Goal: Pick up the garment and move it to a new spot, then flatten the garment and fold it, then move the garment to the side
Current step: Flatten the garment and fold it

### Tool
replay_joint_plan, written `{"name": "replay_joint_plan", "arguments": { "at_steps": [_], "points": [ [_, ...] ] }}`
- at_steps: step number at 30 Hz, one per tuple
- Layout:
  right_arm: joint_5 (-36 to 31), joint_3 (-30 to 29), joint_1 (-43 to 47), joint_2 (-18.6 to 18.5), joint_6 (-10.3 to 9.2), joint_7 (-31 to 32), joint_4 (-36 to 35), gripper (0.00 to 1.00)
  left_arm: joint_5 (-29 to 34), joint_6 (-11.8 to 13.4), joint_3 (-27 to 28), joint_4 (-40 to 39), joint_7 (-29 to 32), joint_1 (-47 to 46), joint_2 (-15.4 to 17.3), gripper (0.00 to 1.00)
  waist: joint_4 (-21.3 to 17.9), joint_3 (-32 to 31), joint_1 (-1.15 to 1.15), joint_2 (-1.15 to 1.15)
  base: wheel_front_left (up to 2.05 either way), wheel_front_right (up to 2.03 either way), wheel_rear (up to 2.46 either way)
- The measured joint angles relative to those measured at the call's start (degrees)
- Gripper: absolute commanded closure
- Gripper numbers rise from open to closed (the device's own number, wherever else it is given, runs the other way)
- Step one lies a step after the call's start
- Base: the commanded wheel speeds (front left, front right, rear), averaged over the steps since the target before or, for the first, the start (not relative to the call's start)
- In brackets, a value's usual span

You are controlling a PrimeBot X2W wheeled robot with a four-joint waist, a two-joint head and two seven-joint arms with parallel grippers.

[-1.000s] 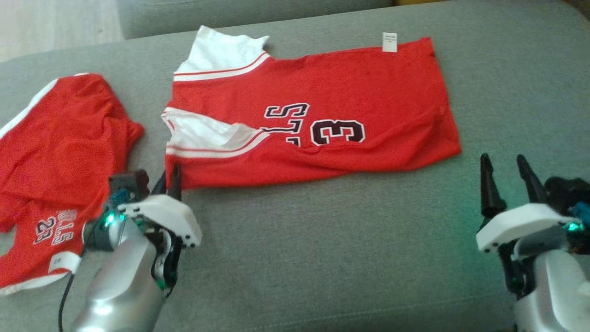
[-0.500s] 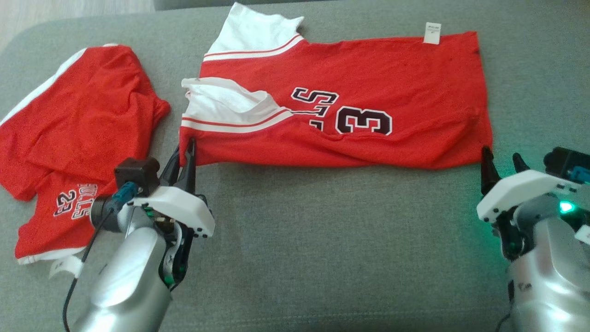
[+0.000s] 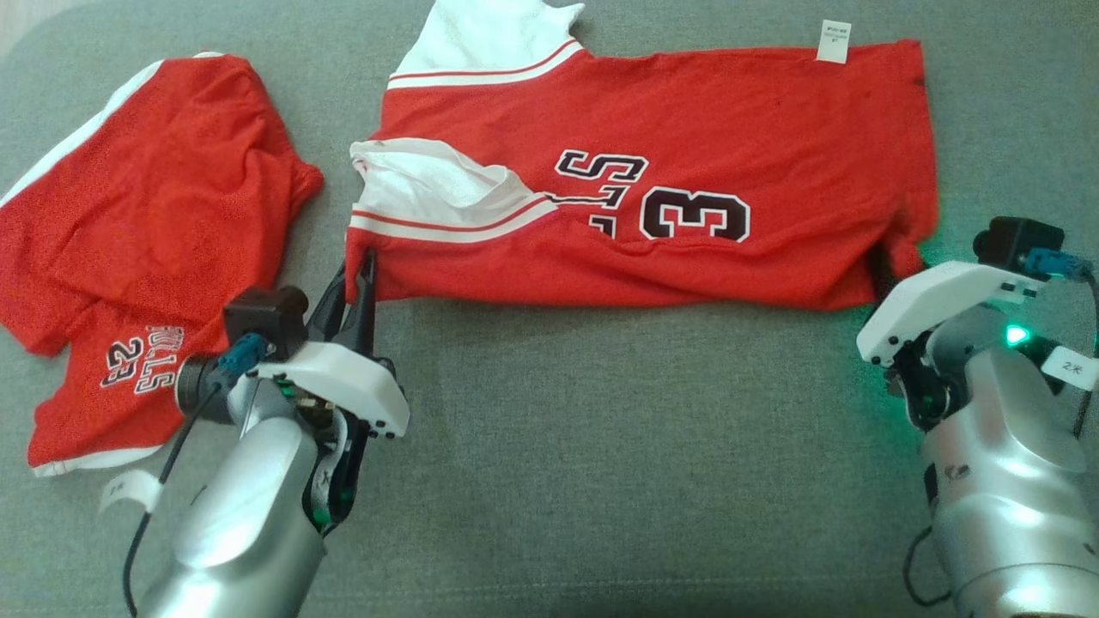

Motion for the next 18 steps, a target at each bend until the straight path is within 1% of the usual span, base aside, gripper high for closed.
{"name": "replay_joint_plan", "arguments": {
  "at_steps": [4,10,18],
  "points": [
    [-1.1,0.3,0.3,-0.5,0.01,-0.8,0.3,1.00,0.0,0.2,0.0,0.5,0.2,-0.5,0.0,1.00,0.0,-0.5,0.00,0.00,0.00,0.00,0.00],
    [-1.0,-0.2,1.0,-1.6,0.01,-2.4,-0.1,1.00,-0.1,0.6,0.0,1.8,0.2,-0.5,0.2,1.00,-0.6,-2.3,0.00,0.00,0.00,0.00,0.00],
    [1.0,-0.6,6.5,-2.7,0.01,-2.9,-1.6,1.00,-0.2,0.6,-0.2,3.0,0.2,1.2,0.2,1.00,-1.1,-5.8,0.00,0.00,0.00,0.00,0.00]
  ]
}}
